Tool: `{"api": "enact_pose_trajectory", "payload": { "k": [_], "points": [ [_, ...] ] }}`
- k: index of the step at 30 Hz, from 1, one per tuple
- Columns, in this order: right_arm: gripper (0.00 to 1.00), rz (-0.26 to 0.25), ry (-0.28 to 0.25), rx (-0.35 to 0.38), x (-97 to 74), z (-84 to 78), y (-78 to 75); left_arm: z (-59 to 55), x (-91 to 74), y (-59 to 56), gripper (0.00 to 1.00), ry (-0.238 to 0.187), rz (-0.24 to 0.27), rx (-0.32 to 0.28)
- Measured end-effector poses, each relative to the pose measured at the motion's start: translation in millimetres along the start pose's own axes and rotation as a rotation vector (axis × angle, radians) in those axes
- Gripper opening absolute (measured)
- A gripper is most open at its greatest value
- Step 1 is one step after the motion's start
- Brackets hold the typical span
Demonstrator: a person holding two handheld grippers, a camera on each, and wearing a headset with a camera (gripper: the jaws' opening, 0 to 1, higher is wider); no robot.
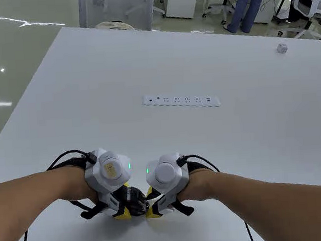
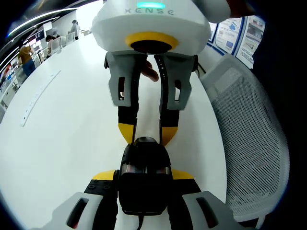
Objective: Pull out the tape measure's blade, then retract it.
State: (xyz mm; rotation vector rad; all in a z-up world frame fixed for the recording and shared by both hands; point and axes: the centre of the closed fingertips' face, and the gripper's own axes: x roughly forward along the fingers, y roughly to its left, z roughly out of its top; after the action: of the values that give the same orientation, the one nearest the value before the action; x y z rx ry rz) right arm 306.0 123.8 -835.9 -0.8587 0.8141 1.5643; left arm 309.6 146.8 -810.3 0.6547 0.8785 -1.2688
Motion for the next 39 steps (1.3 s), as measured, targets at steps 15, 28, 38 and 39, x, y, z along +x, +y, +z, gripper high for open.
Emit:
{"api": "enact_pose_trajectory", "payload": {
  "k": [15, 28, 38, 39],
  "points": [
    [0.14, -0.015, 0.049, -0.001, 2.8, -3.4, -6.7, -1.4, 2.3, 3.2, 0.37, 0.022, -0.01, -0.009],
    [0.13, -0.03, 0.025, 0.061, 0.7, -4.0, -7.3, -0.7, 3.2, 4.3, 0.37, 0.017, -0.001, -0.012],
    [0.12, -0.021, 0.048, 0.057, -1.5, -9.0, -6.5, -0.3, 3.6, 3.8, 0.37, 0.016, 0.002, -0.013],
    [0.11, -0.022, 0.05, 0.058, -1.8, -9.5, -6.7, -0.2, 3.6, 3.7, 0.37, 0.016, 0.002, -0.015]
  ]
}}
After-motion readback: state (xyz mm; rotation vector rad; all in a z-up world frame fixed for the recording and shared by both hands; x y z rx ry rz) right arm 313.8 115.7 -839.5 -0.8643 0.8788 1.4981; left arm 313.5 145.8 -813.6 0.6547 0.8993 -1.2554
